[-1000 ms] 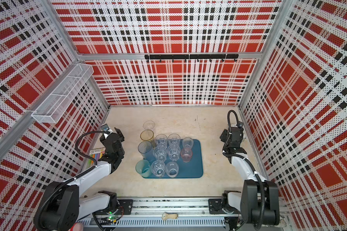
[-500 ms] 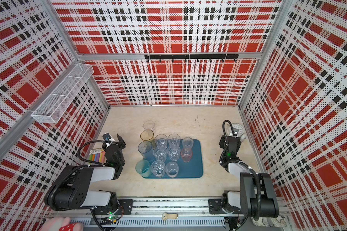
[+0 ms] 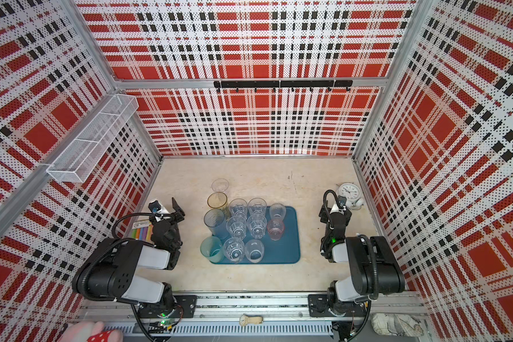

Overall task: Place the glasses into the tray
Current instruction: Reset both arms

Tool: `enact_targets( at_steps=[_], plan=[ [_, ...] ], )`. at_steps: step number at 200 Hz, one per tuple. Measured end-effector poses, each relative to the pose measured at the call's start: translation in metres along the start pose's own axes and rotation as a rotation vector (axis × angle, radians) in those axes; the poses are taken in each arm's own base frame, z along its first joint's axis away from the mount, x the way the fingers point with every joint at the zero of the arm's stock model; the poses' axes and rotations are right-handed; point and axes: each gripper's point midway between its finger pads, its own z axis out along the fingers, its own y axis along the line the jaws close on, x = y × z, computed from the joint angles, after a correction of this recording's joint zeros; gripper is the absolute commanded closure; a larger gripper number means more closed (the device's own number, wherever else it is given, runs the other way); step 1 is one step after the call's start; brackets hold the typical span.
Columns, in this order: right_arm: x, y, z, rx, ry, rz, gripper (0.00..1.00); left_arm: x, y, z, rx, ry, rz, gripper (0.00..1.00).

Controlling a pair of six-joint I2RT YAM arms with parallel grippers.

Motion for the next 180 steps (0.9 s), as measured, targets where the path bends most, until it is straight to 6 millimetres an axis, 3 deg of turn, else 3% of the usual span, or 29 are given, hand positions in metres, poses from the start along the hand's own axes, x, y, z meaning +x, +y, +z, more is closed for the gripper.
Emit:
enact_targets(
  at_steps=[9,32,39,66,122,138,180],
  plan=[
    [-0.005,0.001,0.0,-0.006,-0.018,0.004,0.2,0.003,0.0,0.001,0.002,0.004,0.005,0.2],
    [-0.013,0.006,0.002,-0.026,-0.05,0.008,0.17,0.01,0.0,0.002,0.006,0.012,0.012,0.18],
    [-0.013,0.007,0.002,-0.032,-0.05,0.009,0.12,0.011,0.0,0.002,0.006,0.013,0.014,0.17],
    [0.0,0.011,0.006,-0.044,-0.025,-0.011,0.11,0.006,0.0,0.002,0.011,-0.006,0.003,0.14],
    [-0.005,0.014,0.007,-0.056,-0.043,-0.018,0.08,0.003,0.002,0.007,0.023,-0.014,-0.009,0.08],
    [-0.007,0.014,0.007,-0.057,-0.047,-0.018,0.07,0.003,0.0,0.007,0.029,-0.014,-0.012,0.0],
    [-0.007,0.015,0.007,-0.06,-0.048,-0.02,0.02,0.003,0.0,0.007,0.033,-0.013,-0.013,0.02]
  ],
)
